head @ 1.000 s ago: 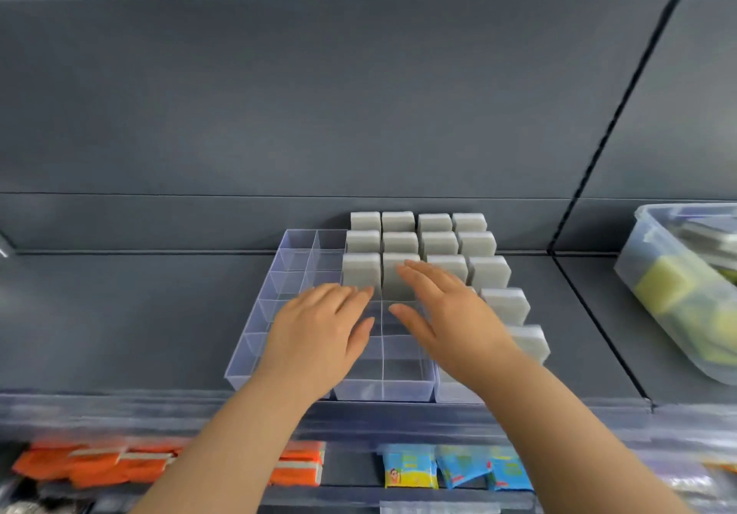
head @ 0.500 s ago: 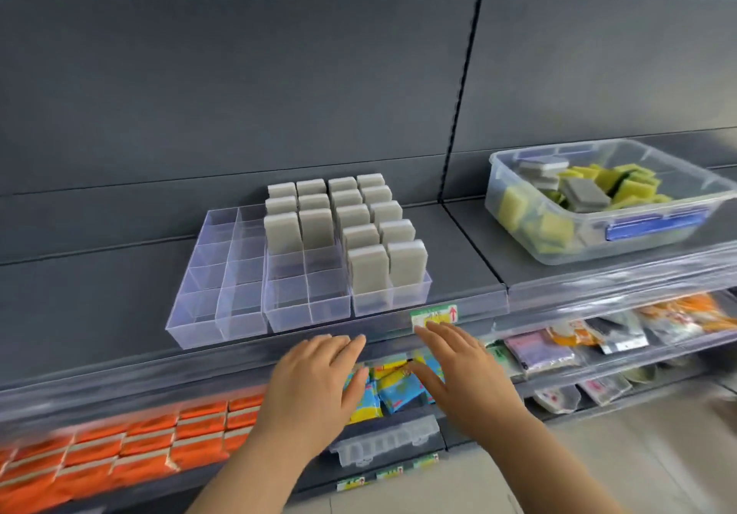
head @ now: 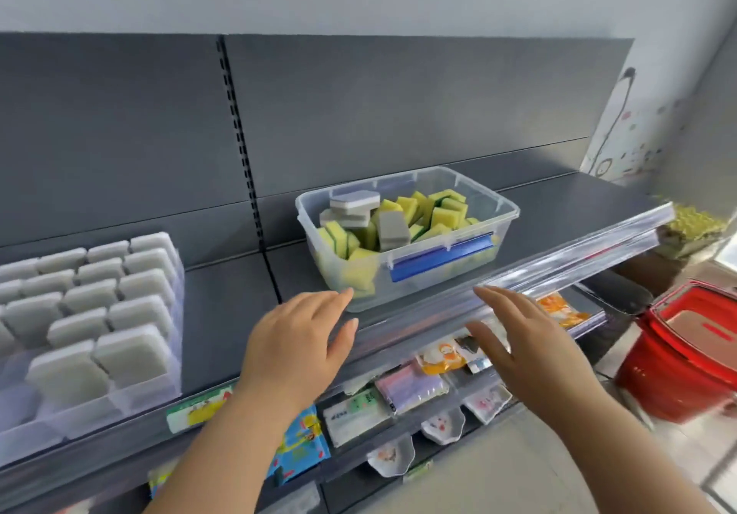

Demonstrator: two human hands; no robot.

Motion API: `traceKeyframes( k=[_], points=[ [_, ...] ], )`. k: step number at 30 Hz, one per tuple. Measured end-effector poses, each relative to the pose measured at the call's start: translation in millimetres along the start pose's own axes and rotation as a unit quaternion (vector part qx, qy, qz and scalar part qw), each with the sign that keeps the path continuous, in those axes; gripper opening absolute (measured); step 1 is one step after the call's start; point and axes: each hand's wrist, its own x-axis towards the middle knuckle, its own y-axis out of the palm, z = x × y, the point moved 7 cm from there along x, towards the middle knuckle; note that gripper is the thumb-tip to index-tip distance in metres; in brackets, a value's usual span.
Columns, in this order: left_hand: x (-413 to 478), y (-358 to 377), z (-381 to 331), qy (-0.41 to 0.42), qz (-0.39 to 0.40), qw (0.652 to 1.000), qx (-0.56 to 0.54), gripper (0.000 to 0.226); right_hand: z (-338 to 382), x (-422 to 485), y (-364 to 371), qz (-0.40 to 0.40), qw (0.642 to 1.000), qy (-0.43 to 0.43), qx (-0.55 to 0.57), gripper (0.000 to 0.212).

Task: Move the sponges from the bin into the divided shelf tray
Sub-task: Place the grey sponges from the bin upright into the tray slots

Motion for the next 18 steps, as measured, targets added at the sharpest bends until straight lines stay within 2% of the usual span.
traceKeyframes(
  k=[5, 10, 18],
  points=[
    [60.5, 10.9, -41.6, -0.006, -0.041, 0.999, -0.001, 0.042, -70.2, 44.6, -44.1, -0.051, 0.999, -0.010, 0.012, 0.061],
    [102.9, 24.9, -29.6, -0.025, -0.064, 0.997, 0.039, 0.042, -84.7, 111.7, -38.1, -0.086, 0.994, -0.056, 0.033, 0.047],
    [188.2, 78.6, 30.6, -0.073, -0.075, 0.992, 0.071, 0.043, -63.1, 228.7, 28.0, -0.035, 0.986, -0.162, 0.020, 0.040]
  ],
)
